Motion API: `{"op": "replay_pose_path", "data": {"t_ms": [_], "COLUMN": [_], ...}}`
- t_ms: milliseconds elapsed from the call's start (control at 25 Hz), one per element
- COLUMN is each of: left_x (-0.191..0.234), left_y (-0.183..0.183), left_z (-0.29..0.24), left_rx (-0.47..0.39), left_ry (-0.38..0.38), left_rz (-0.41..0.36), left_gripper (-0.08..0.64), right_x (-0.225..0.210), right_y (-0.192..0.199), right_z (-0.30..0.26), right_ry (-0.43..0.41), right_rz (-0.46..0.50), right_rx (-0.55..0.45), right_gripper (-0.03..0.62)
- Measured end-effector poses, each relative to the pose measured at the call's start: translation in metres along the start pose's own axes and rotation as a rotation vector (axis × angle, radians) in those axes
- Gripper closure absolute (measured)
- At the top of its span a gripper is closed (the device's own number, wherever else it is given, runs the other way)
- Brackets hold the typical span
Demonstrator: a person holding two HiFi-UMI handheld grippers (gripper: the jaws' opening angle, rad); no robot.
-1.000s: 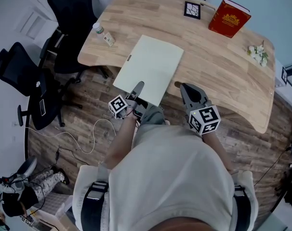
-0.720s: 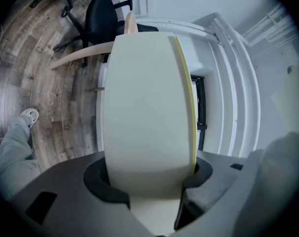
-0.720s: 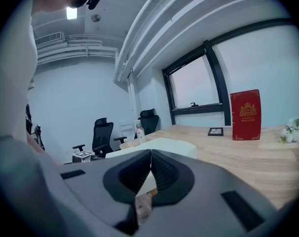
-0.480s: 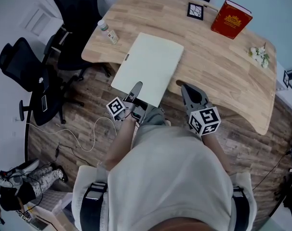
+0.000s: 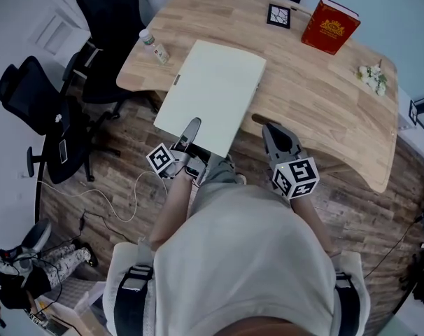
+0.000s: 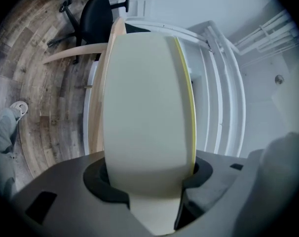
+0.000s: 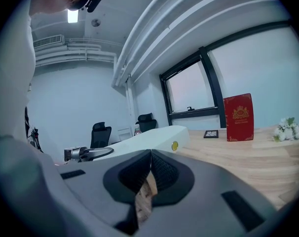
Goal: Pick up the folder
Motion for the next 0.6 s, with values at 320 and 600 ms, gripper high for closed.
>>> {"op": "replay_pose_path", "data": {"t_ms": [320, 600], "left_x": [-0.024, -0.034], "left_y": [0.015, 0.027], "left_z": [-0.001, -0.002], "left_rx": [0.035, 0.057], "left_ry": [0.043, 0.053], "left_rz": [-0.006, -0.012], "left_gripper": [0.278, 0.278], "right_x": [0.002, 0.003], "right_y": [-0.001, 0.001], "right_z": [0.012, 0.016], "right_ry": [0.014, 0.016], "right_rz": [-0.008, -0.005], "right_rx": [-0.023, -0.027], "right_gripper": [0.574, 0.574]}}
Point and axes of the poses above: the fingertips, and each gripper's own axes: z backward along the fingers, x to its left, y out of its underside, the point moved 1 cm from there along z, backward along the fingers, and after that the axes turned 12 degrees about x, right-handed, at the moved point
